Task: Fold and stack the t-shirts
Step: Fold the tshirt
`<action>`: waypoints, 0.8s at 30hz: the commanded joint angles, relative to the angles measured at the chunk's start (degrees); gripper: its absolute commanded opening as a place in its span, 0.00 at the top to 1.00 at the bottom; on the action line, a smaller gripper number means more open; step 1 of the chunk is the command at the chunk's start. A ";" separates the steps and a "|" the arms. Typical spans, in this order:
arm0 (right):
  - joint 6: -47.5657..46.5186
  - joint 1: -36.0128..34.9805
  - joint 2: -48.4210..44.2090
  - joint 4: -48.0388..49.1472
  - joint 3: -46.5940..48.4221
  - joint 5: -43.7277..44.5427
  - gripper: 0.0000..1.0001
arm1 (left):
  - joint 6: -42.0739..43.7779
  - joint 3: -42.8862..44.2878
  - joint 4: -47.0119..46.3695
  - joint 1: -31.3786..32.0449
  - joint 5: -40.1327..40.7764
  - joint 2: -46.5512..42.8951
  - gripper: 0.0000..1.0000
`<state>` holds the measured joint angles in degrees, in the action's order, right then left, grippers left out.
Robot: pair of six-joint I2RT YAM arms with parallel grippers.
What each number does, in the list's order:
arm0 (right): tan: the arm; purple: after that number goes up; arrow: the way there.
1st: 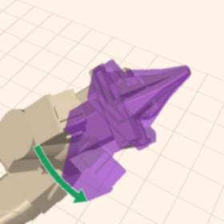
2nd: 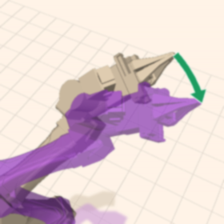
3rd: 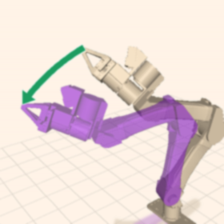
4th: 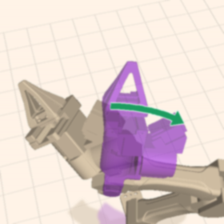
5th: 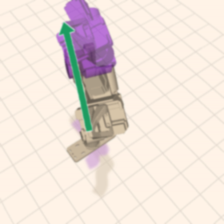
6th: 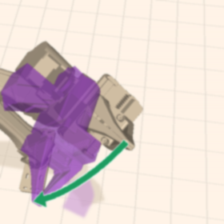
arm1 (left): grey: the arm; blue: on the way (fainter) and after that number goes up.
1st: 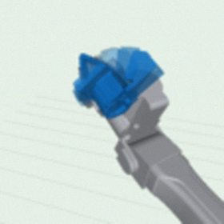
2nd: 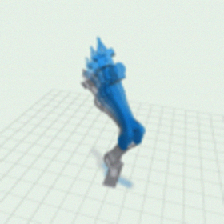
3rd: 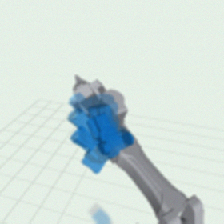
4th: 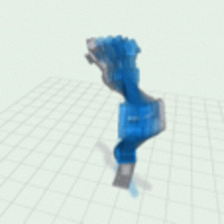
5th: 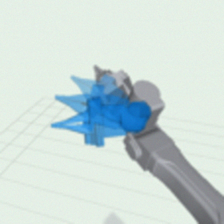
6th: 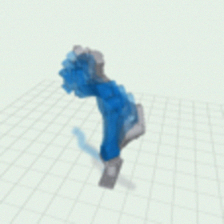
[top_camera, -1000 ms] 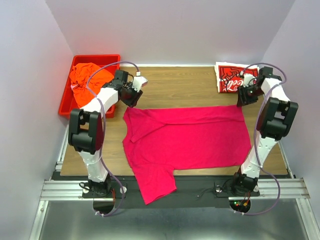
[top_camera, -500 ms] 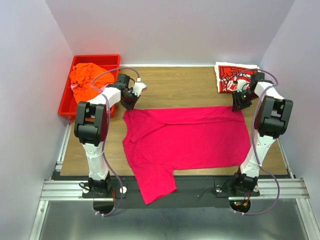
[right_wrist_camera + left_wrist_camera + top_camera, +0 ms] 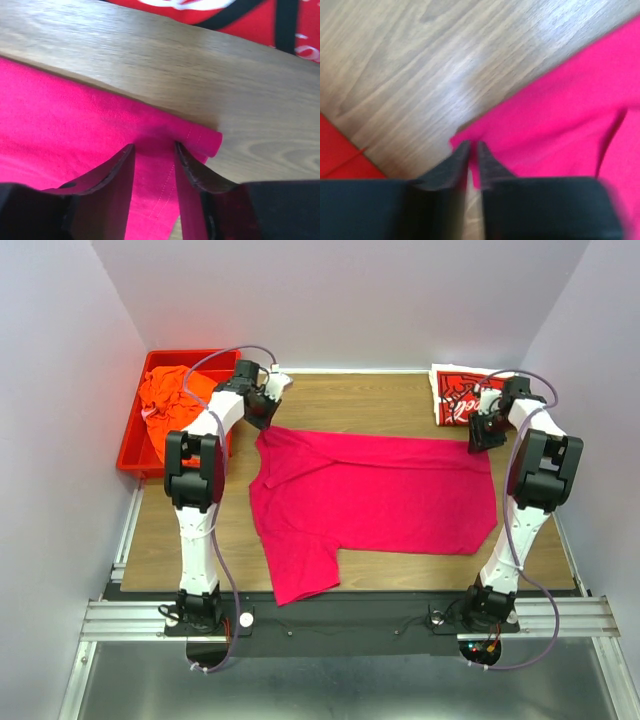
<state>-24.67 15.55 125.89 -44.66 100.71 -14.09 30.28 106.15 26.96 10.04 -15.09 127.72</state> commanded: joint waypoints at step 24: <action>3.57 0.36 -16.64 -1.39 -4.55 -11.14 0.50 | -3.39 -3.76 2.22 7.62 -16.46 -5.39 0.53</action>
<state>-21.19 15.66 112.49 -45.19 97.38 -25.08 28.29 99.53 27.73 17.58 -29.98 120.84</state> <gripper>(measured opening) 0.502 0.466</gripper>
